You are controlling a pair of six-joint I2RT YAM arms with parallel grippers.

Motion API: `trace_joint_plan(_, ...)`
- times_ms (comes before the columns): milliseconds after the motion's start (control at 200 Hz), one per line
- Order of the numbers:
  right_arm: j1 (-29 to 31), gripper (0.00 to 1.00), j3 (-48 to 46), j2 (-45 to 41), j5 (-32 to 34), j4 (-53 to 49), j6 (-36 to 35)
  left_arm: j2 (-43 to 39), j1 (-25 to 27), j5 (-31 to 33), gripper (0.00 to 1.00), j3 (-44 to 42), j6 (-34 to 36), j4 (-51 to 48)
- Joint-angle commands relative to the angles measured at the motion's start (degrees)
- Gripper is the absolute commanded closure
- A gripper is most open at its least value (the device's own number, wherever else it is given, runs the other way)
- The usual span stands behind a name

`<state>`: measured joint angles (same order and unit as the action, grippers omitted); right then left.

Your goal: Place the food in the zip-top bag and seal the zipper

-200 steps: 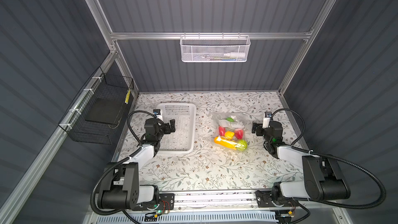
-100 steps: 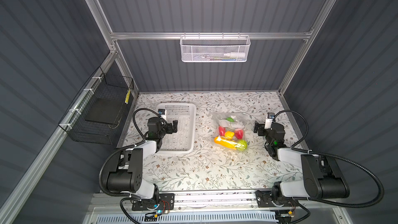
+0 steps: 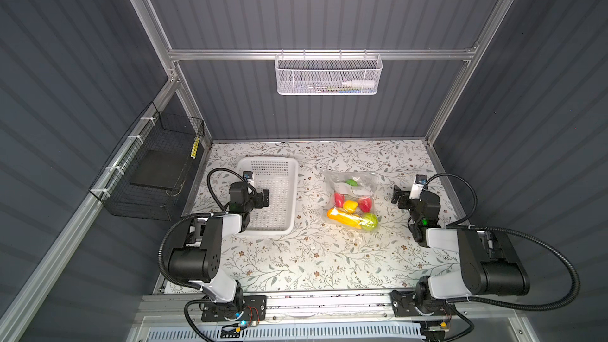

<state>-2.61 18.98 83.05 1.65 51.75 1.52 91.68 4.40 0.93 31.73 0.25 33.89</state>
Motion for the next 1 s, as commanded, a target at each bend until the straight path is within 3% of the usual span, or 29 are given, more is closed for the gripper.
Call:
trace_joint_plan(0,-0.2,0.01,-0.4,0.5,-0.9,4.0,0.8,-0.8,0.1,5.1,0.0,-4.2,3.1,11.4)
trace_joint_plan(160,-0.2,0.01,-0.3,0.3,-0.7,3.6,0.8,1.4,0.1,4.2,0.01,-5.3,3.5,14.5)
trace_joint_plan(380,-0.2,0.01,-0.4,0.3,-0.7,3.7,0.8,6.4,0.0,5.2,0.0,-9.2,2.9,27.2)
trace_joint_plan(585,-0.2,0.01,-0.4,0.3,-0.7,3.7,0.8,6.3,0.1,5.7,0.0,-6.0,2.8,20.1)
trace_joint_plan(990,-0.2,0.01,-0.3,0.4,-0.8,3.5,0.9,6.5,0.1,6.0,0.0,-5.9,2.7,20.4)
